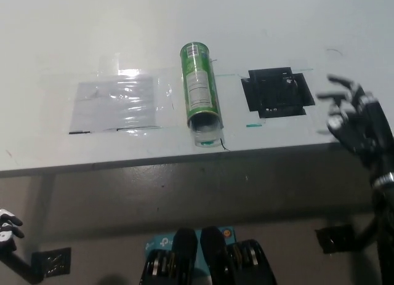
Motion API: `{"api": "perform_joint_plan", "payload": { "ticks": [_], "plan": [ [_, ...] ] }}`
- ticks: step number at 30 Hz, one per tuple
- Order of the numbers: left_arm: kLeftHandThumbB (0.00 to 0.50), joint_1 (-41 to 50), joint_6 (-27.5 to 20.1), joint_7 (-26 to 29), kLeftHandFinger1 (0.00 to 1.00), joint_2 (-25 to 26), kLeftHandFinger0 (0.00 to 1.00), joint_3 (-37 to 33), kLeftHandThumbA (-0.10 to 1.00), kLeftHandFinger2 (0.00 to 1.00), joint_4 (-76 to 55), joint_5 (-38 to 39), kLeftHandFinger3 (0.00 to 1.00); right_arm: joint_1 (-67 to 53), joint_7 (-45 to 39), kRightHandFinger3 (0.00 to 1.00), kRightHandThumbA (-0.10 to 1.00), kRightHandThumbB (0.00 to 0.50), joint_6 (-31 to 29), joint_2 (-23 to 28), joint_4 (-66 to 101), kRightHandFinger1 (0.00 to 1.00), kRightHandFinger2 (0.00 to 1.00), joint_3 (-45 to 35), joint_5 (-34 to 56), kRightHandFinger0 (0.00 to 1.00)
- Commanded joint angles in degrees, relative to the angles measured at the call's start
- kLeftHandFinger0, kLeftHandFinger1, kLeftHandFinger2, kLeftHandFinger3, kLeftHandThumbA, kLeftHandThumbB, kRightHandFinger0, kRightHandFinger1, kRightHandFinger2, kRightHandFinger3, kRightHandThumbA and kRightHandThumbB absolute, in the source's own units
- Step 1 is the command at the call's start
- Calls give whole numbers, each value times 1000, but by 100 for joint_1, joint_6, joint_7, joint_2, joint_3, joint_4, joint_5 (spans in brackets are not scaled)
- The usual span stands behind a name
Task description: The robot uses its right hand finger to pull out the chips tray kept inside a container in the middle of the desk
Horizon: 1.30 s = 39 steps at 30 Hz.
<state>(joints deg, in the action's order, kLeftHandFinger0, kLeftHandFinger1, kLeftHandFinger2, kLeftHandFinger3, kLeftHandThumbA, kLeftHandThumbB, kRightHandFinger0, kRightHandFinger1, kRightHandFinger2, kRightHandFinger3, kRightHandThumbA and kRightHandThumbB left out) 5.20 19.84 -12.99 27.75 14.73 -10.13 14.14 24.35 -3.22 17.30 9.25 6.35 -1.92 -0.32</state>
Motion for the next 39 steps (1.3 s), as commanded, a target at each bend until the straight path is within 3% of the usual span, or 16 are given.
{"api": "perform_joint_plan", "payload": {
  "ticks": [1,3,5,7,11,12,14,23,25,34,36,39],
  "plan": [
    [5,-52,68,-79,257,123,248,38,-100,344,-186,76,657,439,-259,809,-100,170,13,80,105,64,581,196,15,32],
    [5,-38,59,-73,259,132,250,27,-100,347,-198,43,662,567,-346,821,-100,168,-112,136,-32,66,591,401,-116,16],
    [2,-40,42,-77,257,139,247,21,-100,345,-182,28,666,664,-344,810,-100,181,-87,88,-111,2,582,504,-147,0],
    [22,-47,21,-83,259,132,243,29,-100,341,-147,43,660,752,-380,809,-100,178,-212,51,-302,13,584,645,-166,0],
    [14,-51,61,-73,282,161,266,14,-100,364,-198,2,659,882,-508,797,-100,192,-351,-19,-756,55,601,930,-198,19],
    [17,-54,137,-47,284,150,267,24,-100,366,-224,12,658,915,-519,804,-100,172,-466,-28,-923,26,602,1002,-239,1],
    [14,-52,118,-72,285,187,271,16,-100,368,-239,-5,659,924,-518,807,-100,177,-543,-44,-1060,15,605,1062,-250,0],
    [15,-28,112,-125,283,234,271,45,-100,345,-276,29,654,1319,-545,801,-100,170,-1081,-85,-1954,96,603,1529,-648,29],
    [22,-30,102,-132,258,241,238,37,-100,327,-267,12,644,1448,-534,801,-100,173,-1211,-153,-2102,69,605,1586,-681,1],
    [35,-36,98,-149,290,266,276,20,-100,343,-255,-69,641,1722,-573,828,-100,164,-1472,-232,-2213,96,627,1771,-851,11],
    [31,-18,128,-157,272,255,259,53,-100,337,-275,-16,635,1742,-541,823,-100,168,-1595,-251,-2271,36,614,1775,-894,0],
    [31,-13,149,-147,260,239,245,67,-100,325,-303,-4,636,1745,-582,829,-100,158,-1566,-226,-2249,130,625,1796,-967,52]
  ]
}}
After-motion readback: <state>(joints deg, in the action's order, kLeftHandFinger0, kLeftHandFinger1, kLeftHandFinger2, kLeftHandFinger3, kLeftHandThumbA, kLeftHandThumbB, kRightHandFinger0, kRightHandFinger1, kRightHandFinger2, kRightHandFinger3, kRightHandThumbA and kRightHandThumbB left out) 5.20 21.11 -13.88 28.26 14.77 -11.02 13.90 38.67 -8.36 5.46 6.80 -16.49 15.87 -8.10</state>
